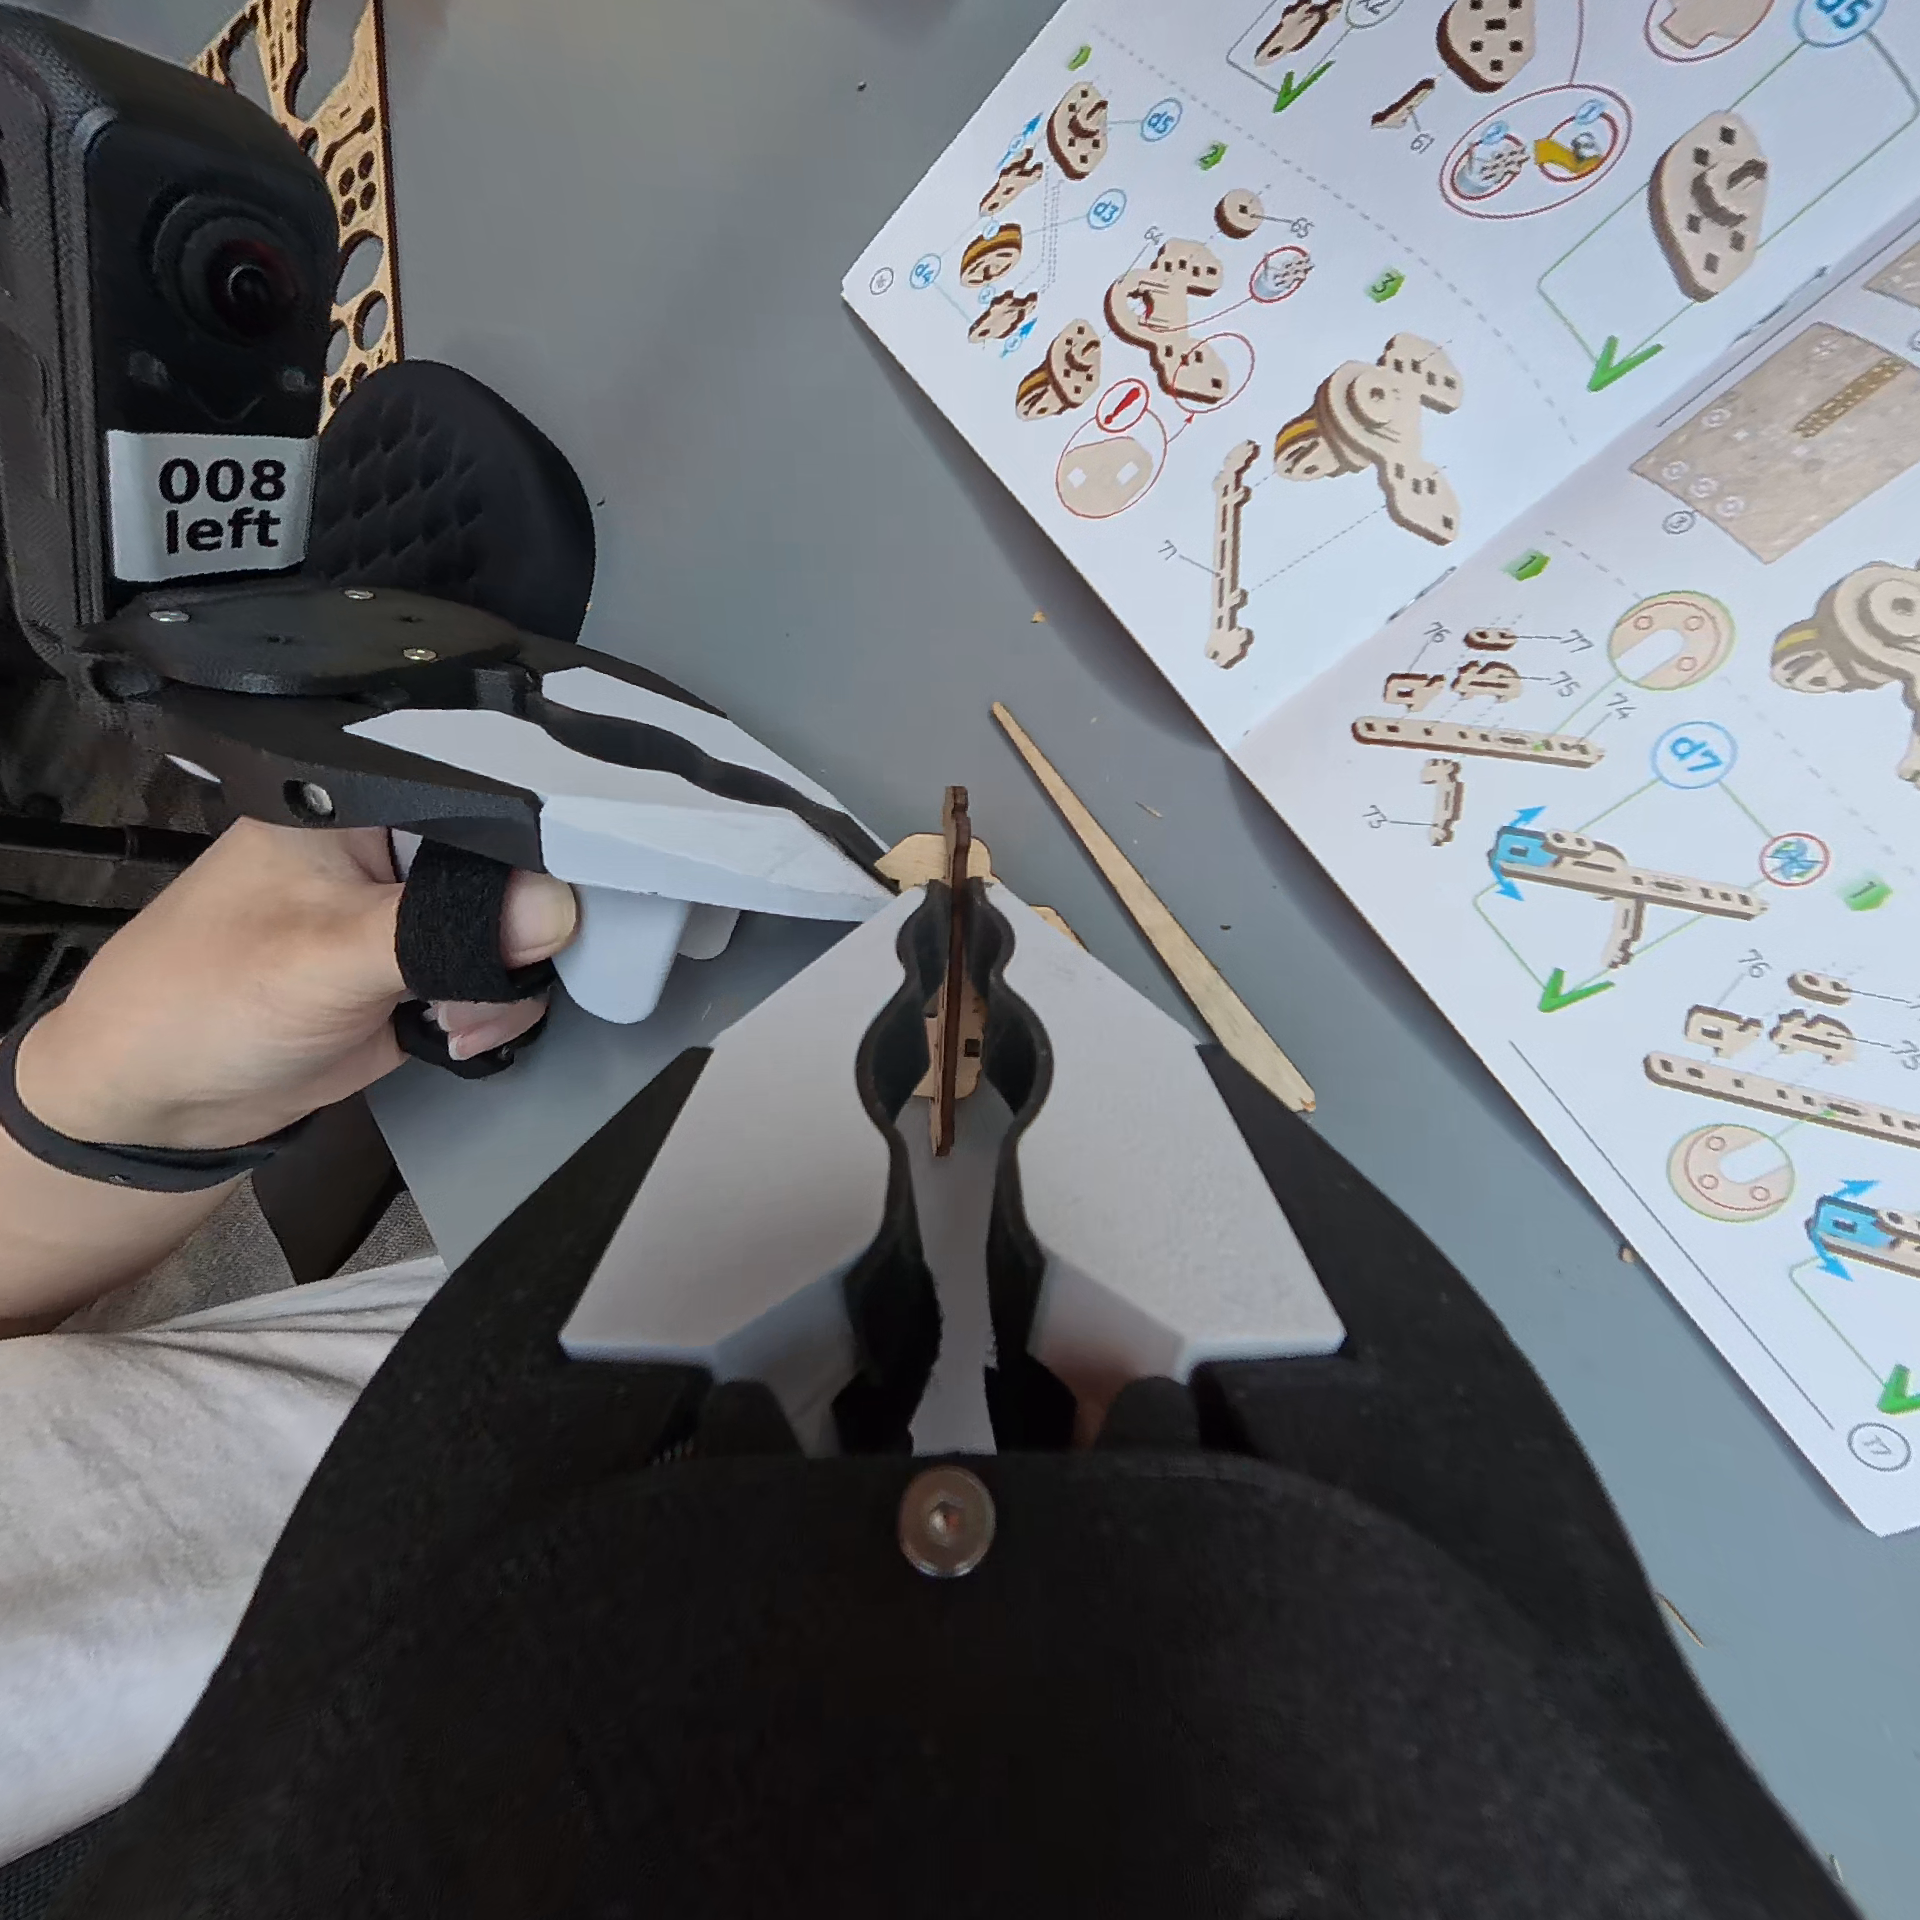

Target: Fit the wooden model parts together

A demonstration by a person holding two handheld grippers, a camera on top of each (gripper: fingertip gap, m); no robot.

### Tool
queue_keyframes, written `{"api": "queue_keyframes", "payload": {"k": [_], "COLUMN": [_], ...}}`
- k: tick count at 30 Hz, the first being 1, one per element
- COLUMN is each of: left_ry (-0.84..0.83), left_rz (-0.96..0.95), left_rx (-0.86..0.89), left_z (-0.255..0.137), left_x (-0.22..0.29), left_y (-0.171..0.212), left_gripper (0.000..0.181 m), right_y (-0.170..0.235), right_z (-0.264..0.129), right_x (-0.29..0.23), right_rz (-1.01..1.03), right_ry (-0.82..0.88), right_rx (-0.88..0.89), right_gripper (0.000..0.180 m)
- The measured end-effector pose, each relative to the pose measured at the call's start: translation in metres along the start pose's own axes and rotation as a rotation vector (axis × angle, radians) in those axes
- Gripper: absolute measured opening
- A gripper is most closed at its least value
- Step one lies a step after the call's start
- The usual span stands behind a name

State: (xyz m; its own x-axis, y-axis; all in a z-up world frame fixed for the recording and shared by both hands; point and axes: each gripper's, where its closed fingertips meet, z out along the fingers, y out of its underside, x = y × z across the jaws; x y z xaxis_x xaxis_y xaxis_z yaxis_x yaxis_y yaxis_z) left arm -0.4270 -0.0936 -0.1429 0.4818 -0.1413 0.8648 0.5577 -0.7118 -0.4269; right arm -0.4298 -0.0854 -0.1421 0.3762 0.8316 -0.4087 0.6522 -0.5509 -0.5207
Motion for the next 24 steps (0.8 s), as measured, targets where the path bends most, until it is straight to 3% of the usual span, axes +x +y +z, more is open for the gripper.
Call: {"api": "queue_keyframes", "payload": {"k": [1,15,24], "left_ry": [0.001,-0.026,0.001], "left_rz": [-0.002,0.022,0.008], "left_rx": [-0.010,0.025,-0.049], "left_z": [0.001,0.005,0.012], "left_x": [0.000,-0.001,0.001], "left_y": [0.001,-0.006,-0.002], "left_gripper": [0.005,0.006,0.008], "right_y": [0.001,0.002,0.004], "right_z": [0.000,-0.003,-0.006], "right_x": [0.001,0.005,0.010], "right_rz": [0.004,0.038,0.057], "right_ry": [-0.003,-0.063,-0.096], "right_rx": [0.001,0.097,0.140], "right_gripper": [0.001,0.002,0.002]}}
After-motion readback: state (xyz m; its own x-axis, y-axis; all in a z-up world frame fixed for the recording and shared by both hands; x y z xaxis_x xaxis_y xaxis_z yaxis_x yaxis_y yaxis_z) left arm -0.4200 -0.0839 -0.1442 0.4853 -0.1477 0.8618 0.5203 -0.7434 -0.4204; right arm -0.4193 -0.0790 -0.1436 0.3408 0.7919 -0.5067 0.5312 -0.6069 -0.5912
